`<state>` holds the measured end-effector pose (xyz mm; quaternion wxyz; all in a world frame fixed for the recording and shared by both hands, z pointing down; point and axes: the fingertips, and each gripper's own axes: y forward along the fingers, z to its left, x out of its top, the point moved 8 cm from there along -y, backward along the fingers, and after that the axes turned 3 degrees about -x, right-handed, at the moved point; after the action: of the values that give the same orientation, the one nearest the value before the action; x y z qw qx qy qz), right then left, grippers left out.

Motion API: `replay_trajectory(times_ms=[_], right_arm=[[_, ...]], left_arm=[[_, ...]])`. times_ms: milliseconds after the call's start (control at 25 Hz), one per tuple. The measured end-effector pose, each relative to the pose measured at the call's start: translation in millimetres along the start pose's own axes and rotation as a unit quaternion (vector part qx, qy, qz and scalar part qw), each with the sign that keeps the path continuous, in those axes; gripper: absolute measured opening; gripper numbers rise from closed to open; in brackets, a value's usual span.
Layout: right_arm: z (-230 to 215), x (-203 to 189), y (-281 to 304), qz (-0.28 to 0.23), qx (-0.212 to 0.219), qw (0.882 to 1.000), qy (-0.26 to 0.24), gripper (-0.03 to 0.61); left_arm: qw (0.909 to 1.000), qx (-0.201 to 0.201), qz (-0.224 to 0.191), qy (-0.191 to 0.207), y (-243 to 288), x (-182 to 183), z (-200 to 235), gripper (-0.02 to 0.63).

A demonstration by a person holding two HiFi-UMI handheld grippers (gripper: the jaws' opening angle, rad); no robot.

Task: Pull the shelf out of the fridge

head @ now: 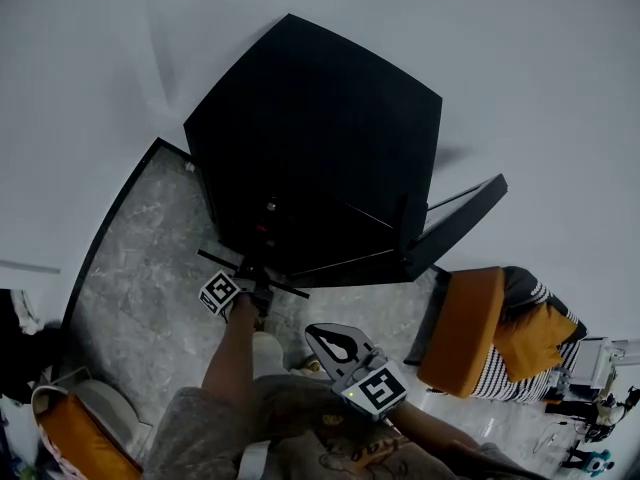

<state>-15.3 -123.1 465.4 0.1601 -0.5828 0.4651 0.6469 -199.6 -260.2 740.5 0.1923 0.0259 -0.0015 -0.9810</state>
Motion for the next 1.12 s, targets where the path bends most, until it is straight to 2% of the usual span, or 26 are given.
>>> replay_trajectory(times_ms=[240, 480, 600, 800, 1120], right_arm=[[7.6, 0.5, -7.4, -0.01, 0.005, 1.0, -0.008, 0.021], [10.6, 2.4, -20.7, -0.013, -0.01, 1.0, -0.005, 0.021], [11.4, 1.3, -27.9, -0.018, -0.015, 1.0, -0.002, 0.021], [8.1, -6.2, -41.0, -0.025, -0.026, 0.999, 0.011, 0.021], [4.1, 3.4, -59.9, -0.06, -0.051, 0.997, 0.019, 0.021]], left_arm=[[1.0, 0.007, 0.003, -0.002, -37.8, -5.9, -9.5, 0.014], [0.9997, -0.008, 0.0, -0.025, -74.7, -9.3, -35.9, 0.014], [0.9998, 0.0, 0.007, -0.019, -93.4, -7.3, -51.1, 0.014], [0.9987, -0.033, 0.011, -0.036, -117.2, -9.9, -98.8, 0.014], [0.9972, -0.053, -0.013, -0.051, -165.7, -10.0, -167.0, 0.014]])
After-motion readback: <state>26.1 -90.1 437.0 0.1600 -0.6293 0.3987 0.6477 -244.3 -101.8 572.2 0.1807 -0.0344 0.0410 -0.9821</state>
